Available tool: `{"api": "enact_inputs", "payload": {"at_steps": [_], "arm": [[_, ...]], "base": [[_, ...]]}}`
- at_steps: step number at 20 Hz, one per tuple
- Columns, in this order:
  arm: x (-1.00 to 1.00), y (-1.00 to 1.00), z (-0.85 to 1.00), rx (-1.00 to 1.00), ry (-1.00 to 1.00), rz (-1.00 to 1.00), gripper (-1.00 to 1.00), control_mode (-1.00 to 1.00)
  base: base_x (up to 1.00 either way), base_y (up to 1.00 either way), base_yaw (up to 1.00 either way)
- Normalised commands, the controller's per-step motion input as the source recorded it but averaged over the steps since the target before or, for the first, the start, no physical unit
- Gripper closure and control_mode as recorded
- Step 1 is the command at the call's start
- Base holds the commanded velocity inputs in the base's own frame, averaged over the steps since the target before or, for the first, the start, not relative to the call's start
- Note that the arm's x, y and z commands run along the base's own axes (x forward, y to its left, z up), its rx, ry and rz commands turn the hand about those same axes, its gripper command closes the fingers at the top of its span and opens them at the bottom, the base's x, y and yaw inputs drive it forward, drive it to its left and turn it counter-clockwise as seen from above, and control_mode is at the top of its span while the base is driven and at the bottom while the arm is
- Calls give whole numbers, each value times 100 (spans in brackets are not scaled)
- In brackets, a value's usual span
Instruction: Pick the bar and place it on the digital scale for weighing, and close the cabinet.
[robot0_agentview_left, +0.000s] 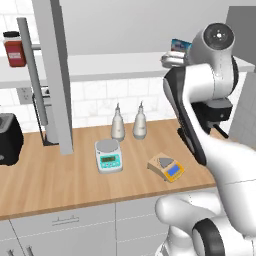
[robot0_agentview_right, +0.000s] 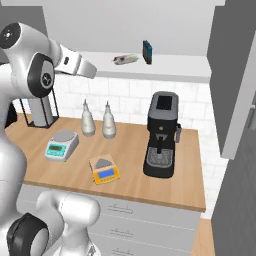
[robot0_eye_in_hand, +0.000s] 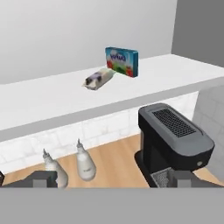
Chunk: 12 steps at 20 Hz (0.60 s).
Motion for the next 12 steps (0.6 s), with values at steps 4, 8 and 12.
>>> {"api": "enact_inputs", "payload": {"at_steps": [4, 8, 12], "arm": [[47, -1, 9, 0, -4, -2, -100, -100], [59, -5, 0, -2, 0, -2, -100, -100], [50, -3, 0, -5, 3, -6, -100, -100]], "base": [[0, 0, 0], [0, 0, 0], [0, 0, 0]]}}
